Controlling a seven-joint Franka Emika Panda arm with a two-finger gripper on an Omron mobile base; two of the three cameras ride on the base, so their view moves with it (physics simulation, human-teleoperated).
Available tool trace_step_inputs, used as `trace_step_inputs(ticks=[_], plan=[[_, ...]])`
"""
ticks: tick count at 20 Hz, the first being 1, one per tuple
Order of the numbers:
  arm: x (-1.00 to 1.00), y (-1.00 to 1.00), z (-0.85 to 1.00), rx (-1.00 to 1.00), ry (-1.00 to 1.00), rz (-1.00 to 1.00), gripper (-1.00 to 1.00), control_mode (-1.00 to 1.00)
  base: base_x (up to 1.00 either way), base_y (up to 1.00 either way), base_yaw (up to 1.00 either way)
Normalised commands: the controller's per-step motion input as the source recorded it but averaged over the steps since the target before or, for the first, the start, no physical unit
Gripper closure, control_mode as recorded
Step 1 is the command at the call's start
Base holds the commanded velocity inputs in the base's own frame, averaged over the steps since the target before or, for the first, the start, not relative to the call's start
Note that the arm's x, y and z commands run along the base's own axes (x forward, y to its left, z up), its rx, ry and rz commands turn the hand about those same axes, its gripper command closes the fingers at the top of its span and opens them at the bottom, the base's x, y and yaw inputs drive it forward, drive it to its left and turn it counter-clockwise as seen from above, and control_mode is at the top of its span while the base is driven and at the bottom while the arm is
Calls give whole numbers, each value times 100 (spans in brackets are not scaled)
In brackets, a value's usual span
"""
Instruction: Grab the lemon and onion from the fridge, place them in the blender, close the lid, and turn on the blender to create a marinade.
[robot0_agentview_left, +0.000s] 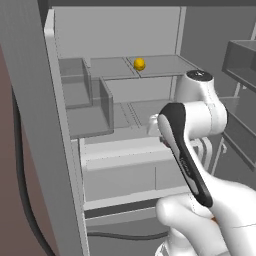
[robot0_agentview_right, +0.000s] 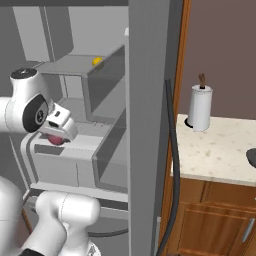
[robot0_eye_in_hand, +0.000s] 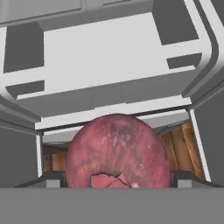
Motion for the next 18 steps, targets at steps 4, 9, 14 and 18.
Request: trace_step_inputs(ticks=[4, 9, 14, 18], plan=[[0, 1, -11, 0, 11, 0, 100, -100, 0, 0, 0], [-62, 0, 0, 0, -1, 0, 100, -100, 0, 0, 0], [0, 0, 0, 0, 0, 0, 100, 100, -100, 0, -8], [0, 0, 0, 0, 0, 0, 100, 100, -100, 0, -25]])
